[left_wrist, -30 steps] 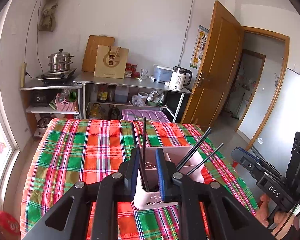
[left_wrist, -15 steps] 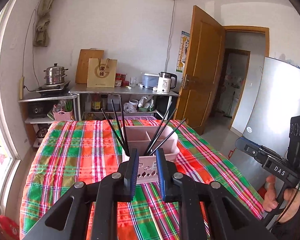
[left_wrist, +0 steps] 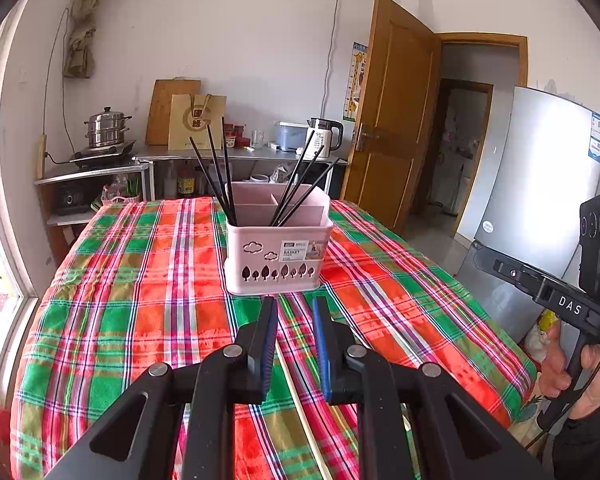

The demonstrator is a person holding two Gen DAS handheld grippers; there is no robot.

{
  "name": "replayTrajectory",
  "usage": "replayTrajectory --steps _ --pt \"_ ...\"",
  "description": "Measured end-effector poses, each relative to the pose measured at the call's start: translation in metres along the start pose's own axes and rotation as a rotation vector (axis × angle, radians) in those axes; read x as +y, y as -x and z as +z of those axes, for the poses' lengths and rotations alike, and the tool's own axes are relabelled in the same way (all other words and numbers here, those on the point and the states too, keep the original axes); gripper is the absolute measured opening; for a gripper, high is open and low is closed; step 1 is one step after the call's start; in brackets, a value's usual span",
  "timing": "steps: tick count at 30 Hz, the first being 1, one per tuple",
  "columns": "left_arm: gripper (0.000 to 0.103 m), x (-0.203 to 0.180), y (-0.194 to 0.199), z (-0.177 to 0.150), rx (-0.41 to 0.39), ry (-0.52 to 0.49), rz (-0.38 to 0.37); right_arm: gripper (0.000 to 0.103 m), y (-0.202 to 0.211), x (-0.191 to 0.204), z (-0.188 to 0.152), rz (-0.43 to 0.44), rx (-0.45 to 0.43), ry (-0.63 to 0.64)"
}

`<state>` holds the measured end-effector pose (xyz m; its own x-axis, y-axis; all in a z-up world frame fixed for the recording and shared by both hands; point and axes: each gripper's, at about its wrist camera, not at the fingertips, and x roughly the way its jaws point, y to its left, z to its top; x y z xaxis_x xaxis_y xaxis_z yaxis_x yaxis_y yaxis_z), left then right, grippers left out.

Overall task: Organize utensils
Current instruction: 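Move both grippers back down to the light wooden chopsticks on the tablecloth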

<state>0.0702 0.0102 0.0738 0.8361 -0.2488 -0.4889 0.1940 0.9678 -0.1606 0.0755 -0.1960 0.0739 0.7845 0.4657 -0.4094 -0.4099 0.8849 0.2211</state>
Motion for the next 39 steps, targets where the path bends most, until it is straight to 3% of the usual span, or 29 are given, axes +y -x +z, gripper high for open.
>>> replayTrajectory --steps 11,39 --pt "0.017 0.002 -0.015 -0.028 0.075 0.011 0.012 0.025 -0.005 -0.008 -0.022 -0.034 0.050 -0.008" --pt "0.017 0.007 -0.119 -0.050 0.334 0.036 0.023 0.025 -0.075 -0.007 -0.050 -0.005 0.249 -0.010"
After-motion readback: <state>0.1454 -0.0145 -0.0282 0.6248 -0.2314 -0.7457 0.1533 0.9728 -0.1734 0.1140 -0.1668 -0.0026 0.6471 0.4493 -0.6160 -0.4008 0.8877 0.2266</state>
